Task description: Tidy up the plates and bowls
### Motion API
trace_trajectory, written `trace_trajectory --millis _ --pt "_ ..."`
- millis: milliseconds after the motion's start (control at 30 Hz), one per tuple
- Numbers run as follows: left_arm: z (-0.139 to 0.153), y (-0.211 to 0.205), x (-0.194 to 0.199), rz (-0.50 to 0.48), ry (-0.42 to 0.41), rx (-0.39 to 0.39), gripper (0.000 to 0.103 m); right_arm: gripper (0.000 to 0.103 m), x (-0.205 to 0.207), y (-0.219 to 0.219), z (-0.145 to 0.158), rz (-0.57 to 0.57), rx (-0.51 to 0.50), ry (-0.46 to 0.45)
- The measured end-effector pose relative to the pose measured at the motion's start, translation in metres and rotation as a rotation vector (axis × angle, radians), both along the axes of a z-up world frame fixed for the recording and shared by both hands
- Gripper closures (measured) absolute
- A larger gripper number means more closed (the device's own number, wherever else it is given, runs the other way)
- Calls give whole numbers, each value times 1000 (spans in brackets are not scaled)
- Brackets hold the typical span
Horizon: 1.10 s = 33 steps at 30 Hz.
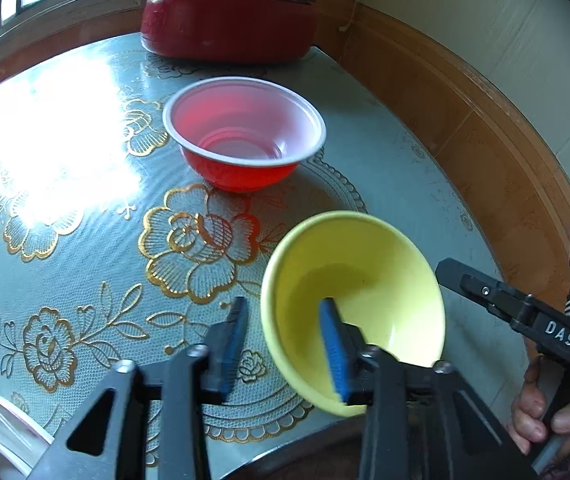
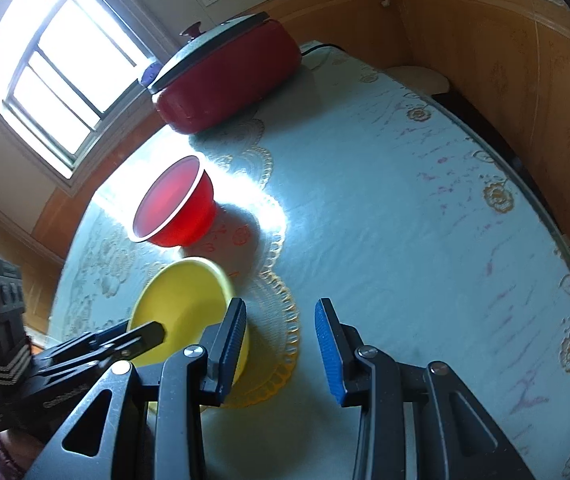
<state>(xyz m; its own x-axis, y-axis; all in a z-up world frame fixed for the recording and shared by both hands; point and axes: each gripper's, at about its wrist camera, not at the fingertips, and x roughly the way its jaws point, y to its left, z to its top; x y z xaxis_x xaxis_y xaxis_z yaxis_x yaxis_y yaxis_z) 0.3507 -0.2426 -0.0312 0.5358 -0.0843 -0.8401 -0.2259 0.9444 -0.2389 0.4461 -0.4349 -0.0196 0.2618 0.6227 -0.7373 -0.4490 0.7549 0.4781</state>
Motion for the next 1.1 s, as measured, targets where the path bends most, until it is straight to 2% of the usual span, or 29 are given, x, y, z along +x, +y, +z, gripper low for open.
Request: trace_trajectory --millis 167,267,333,433,533,967,1100 --pt "-1 -8 0 -12 -7 4 79 67 -6 0 4 -4 19 5" --pt "0 -11 0 -16 -10 10 79 67 -10 11 -1 28 -44 -3" --pt "1 -13 0 -22 -16 17 80 79 -11 18 -9 55 -74 0" --pt "2 -24 1 -43 -43 46 89 92 -13 24 -11 66 -86 -15" --pt "6 -32 0 -54 -65 90 90 93 -13 24 -8 55 -108 -42" --pt "23 -35 -7 -52 -108 103 90 94 -12 18 7 43 -94 -94" --pt "31 -37 -12 -56 -131 122 90 94 -18 18 16 40 -97 -135"
